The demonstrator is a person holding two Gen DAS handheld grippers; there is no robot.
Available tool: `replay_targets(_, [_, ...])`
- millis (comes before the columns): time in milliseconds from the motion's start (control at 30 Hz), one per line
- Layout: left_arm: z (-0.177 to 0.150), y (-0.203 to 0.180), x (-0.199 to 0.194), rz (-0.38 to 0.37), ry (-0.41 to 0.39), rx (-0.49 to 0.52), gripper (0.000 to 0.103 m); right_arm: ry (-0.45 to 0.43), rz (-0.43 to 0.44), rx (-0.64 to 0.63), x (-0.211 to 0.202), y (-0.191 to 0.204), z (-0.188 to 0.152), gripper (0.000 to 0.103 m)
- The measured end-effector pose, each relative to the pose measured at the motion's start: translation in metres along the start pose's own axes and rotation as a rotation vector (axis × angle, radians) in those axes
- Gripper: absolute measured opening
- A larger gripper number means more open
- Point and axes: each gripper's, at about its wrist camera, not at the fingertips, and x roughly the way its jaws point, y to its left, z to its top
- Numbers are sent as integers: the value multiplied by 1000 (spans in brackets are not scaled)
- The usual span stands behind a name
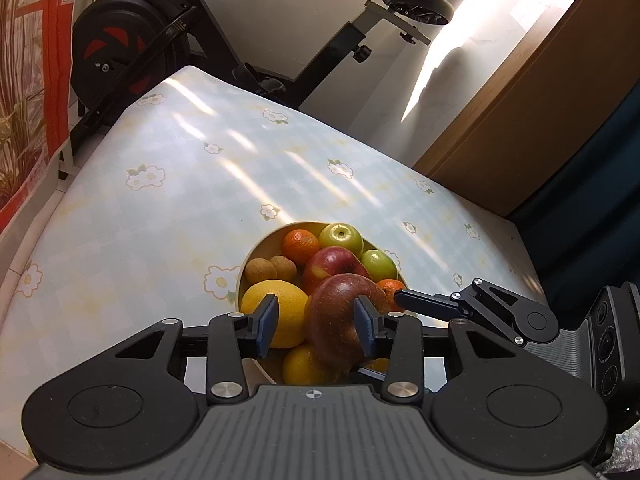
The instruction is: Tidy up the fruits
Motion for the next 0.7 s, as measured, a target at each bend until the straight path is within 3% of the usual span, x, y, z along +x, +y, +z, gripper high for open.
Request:
replay_targets(167, [1,-11,-14,86,-82,41,68,-57,-84,69,-25,-18,-5,78])
replay_targets(267, [2,-17,-20,101,-132,52,79,-88,-147,110,-39,-31,-9,86])
replay_targets(533, [2,-26,-17,163,-168,78,82,-119,-273,221,-63,-61,-18,98])
replay_targets(700, [-3,-41,-25,237,-206,136,90,-110,-366,291,-78,-74,-25,103])
